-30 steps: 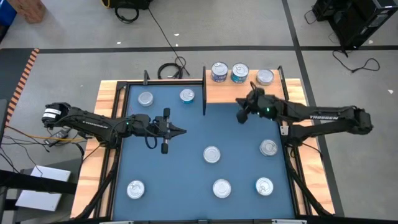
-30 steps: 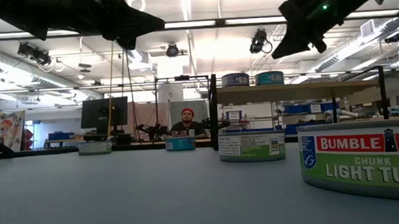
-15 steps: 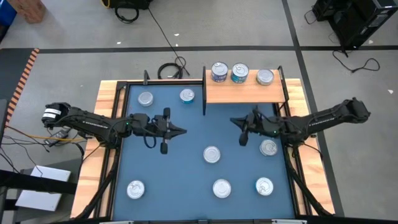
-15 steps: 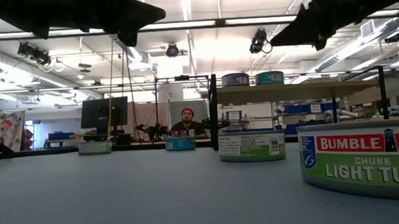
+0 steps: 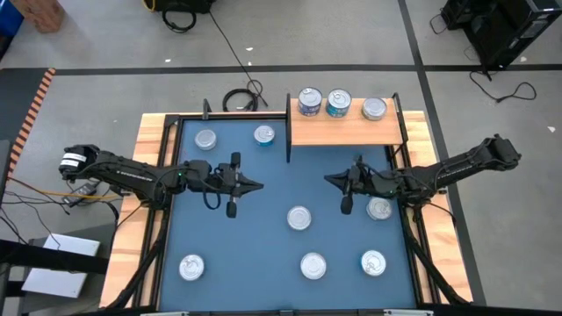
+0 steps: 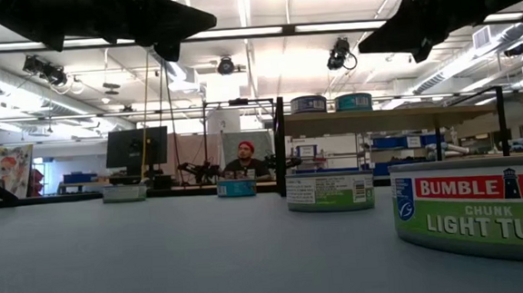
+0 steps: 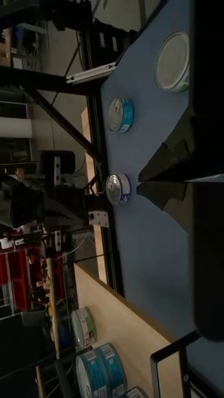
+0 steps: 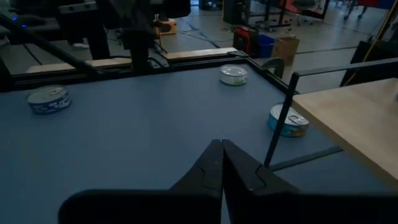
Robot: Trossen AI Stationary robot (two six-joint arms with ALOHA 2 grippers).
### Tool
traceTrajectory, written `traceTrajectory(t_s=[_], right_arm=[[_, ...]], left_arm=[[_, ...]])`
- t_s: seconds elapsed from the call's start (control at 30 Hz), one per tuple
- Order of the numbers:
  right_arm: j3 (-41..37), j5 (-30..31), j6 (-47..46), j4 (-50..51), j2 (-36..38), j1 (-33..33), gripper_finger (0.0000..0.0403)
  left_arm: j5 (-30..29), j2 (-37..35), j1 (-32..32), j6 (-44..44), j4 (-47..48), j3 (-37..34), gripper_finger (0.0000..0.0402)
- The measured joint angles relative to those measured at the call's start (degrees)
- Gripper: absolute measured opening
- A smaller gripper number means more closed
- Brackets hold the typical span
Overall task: Stack canned seafood by type on shelf
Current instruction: Stack the center green tuna can on top of the green tuna can on the shelf
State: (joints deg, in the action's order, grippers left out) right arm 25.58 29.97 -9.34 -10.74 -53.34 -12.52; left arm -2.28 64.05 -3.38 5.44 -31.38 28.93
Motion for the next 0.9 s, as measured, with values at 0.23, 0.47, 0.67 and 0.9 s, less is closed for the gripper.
traceTrajectory(t_s=[0.23,0.47,0.67,0.9], right_arm=[[0.00,-0.23,-6.18,-4.03,0.00,0.01,0.0027],[0.00,-0.25,-7.48,-7.35,0.00,1.00,0.0033],[0.00,-1.72,-4.14,-6.00,-0.02,0.95,0.0024],[0.00,-15.60,8.33,-15.81,0.00,0.12,0.0007]], left_arm=[[-0.02,0.02,0.00,0.12,0.00,0.00,0.0001],[-0.22,0.02,0.00,0.16,0.00,0.00,0.0001],[-0.23,0.02,0.00,-0.10,-0.07,0.00,0.0001],[1.56,0.02,-0.11,-1.18,-1.69,0.09,0.0001]])
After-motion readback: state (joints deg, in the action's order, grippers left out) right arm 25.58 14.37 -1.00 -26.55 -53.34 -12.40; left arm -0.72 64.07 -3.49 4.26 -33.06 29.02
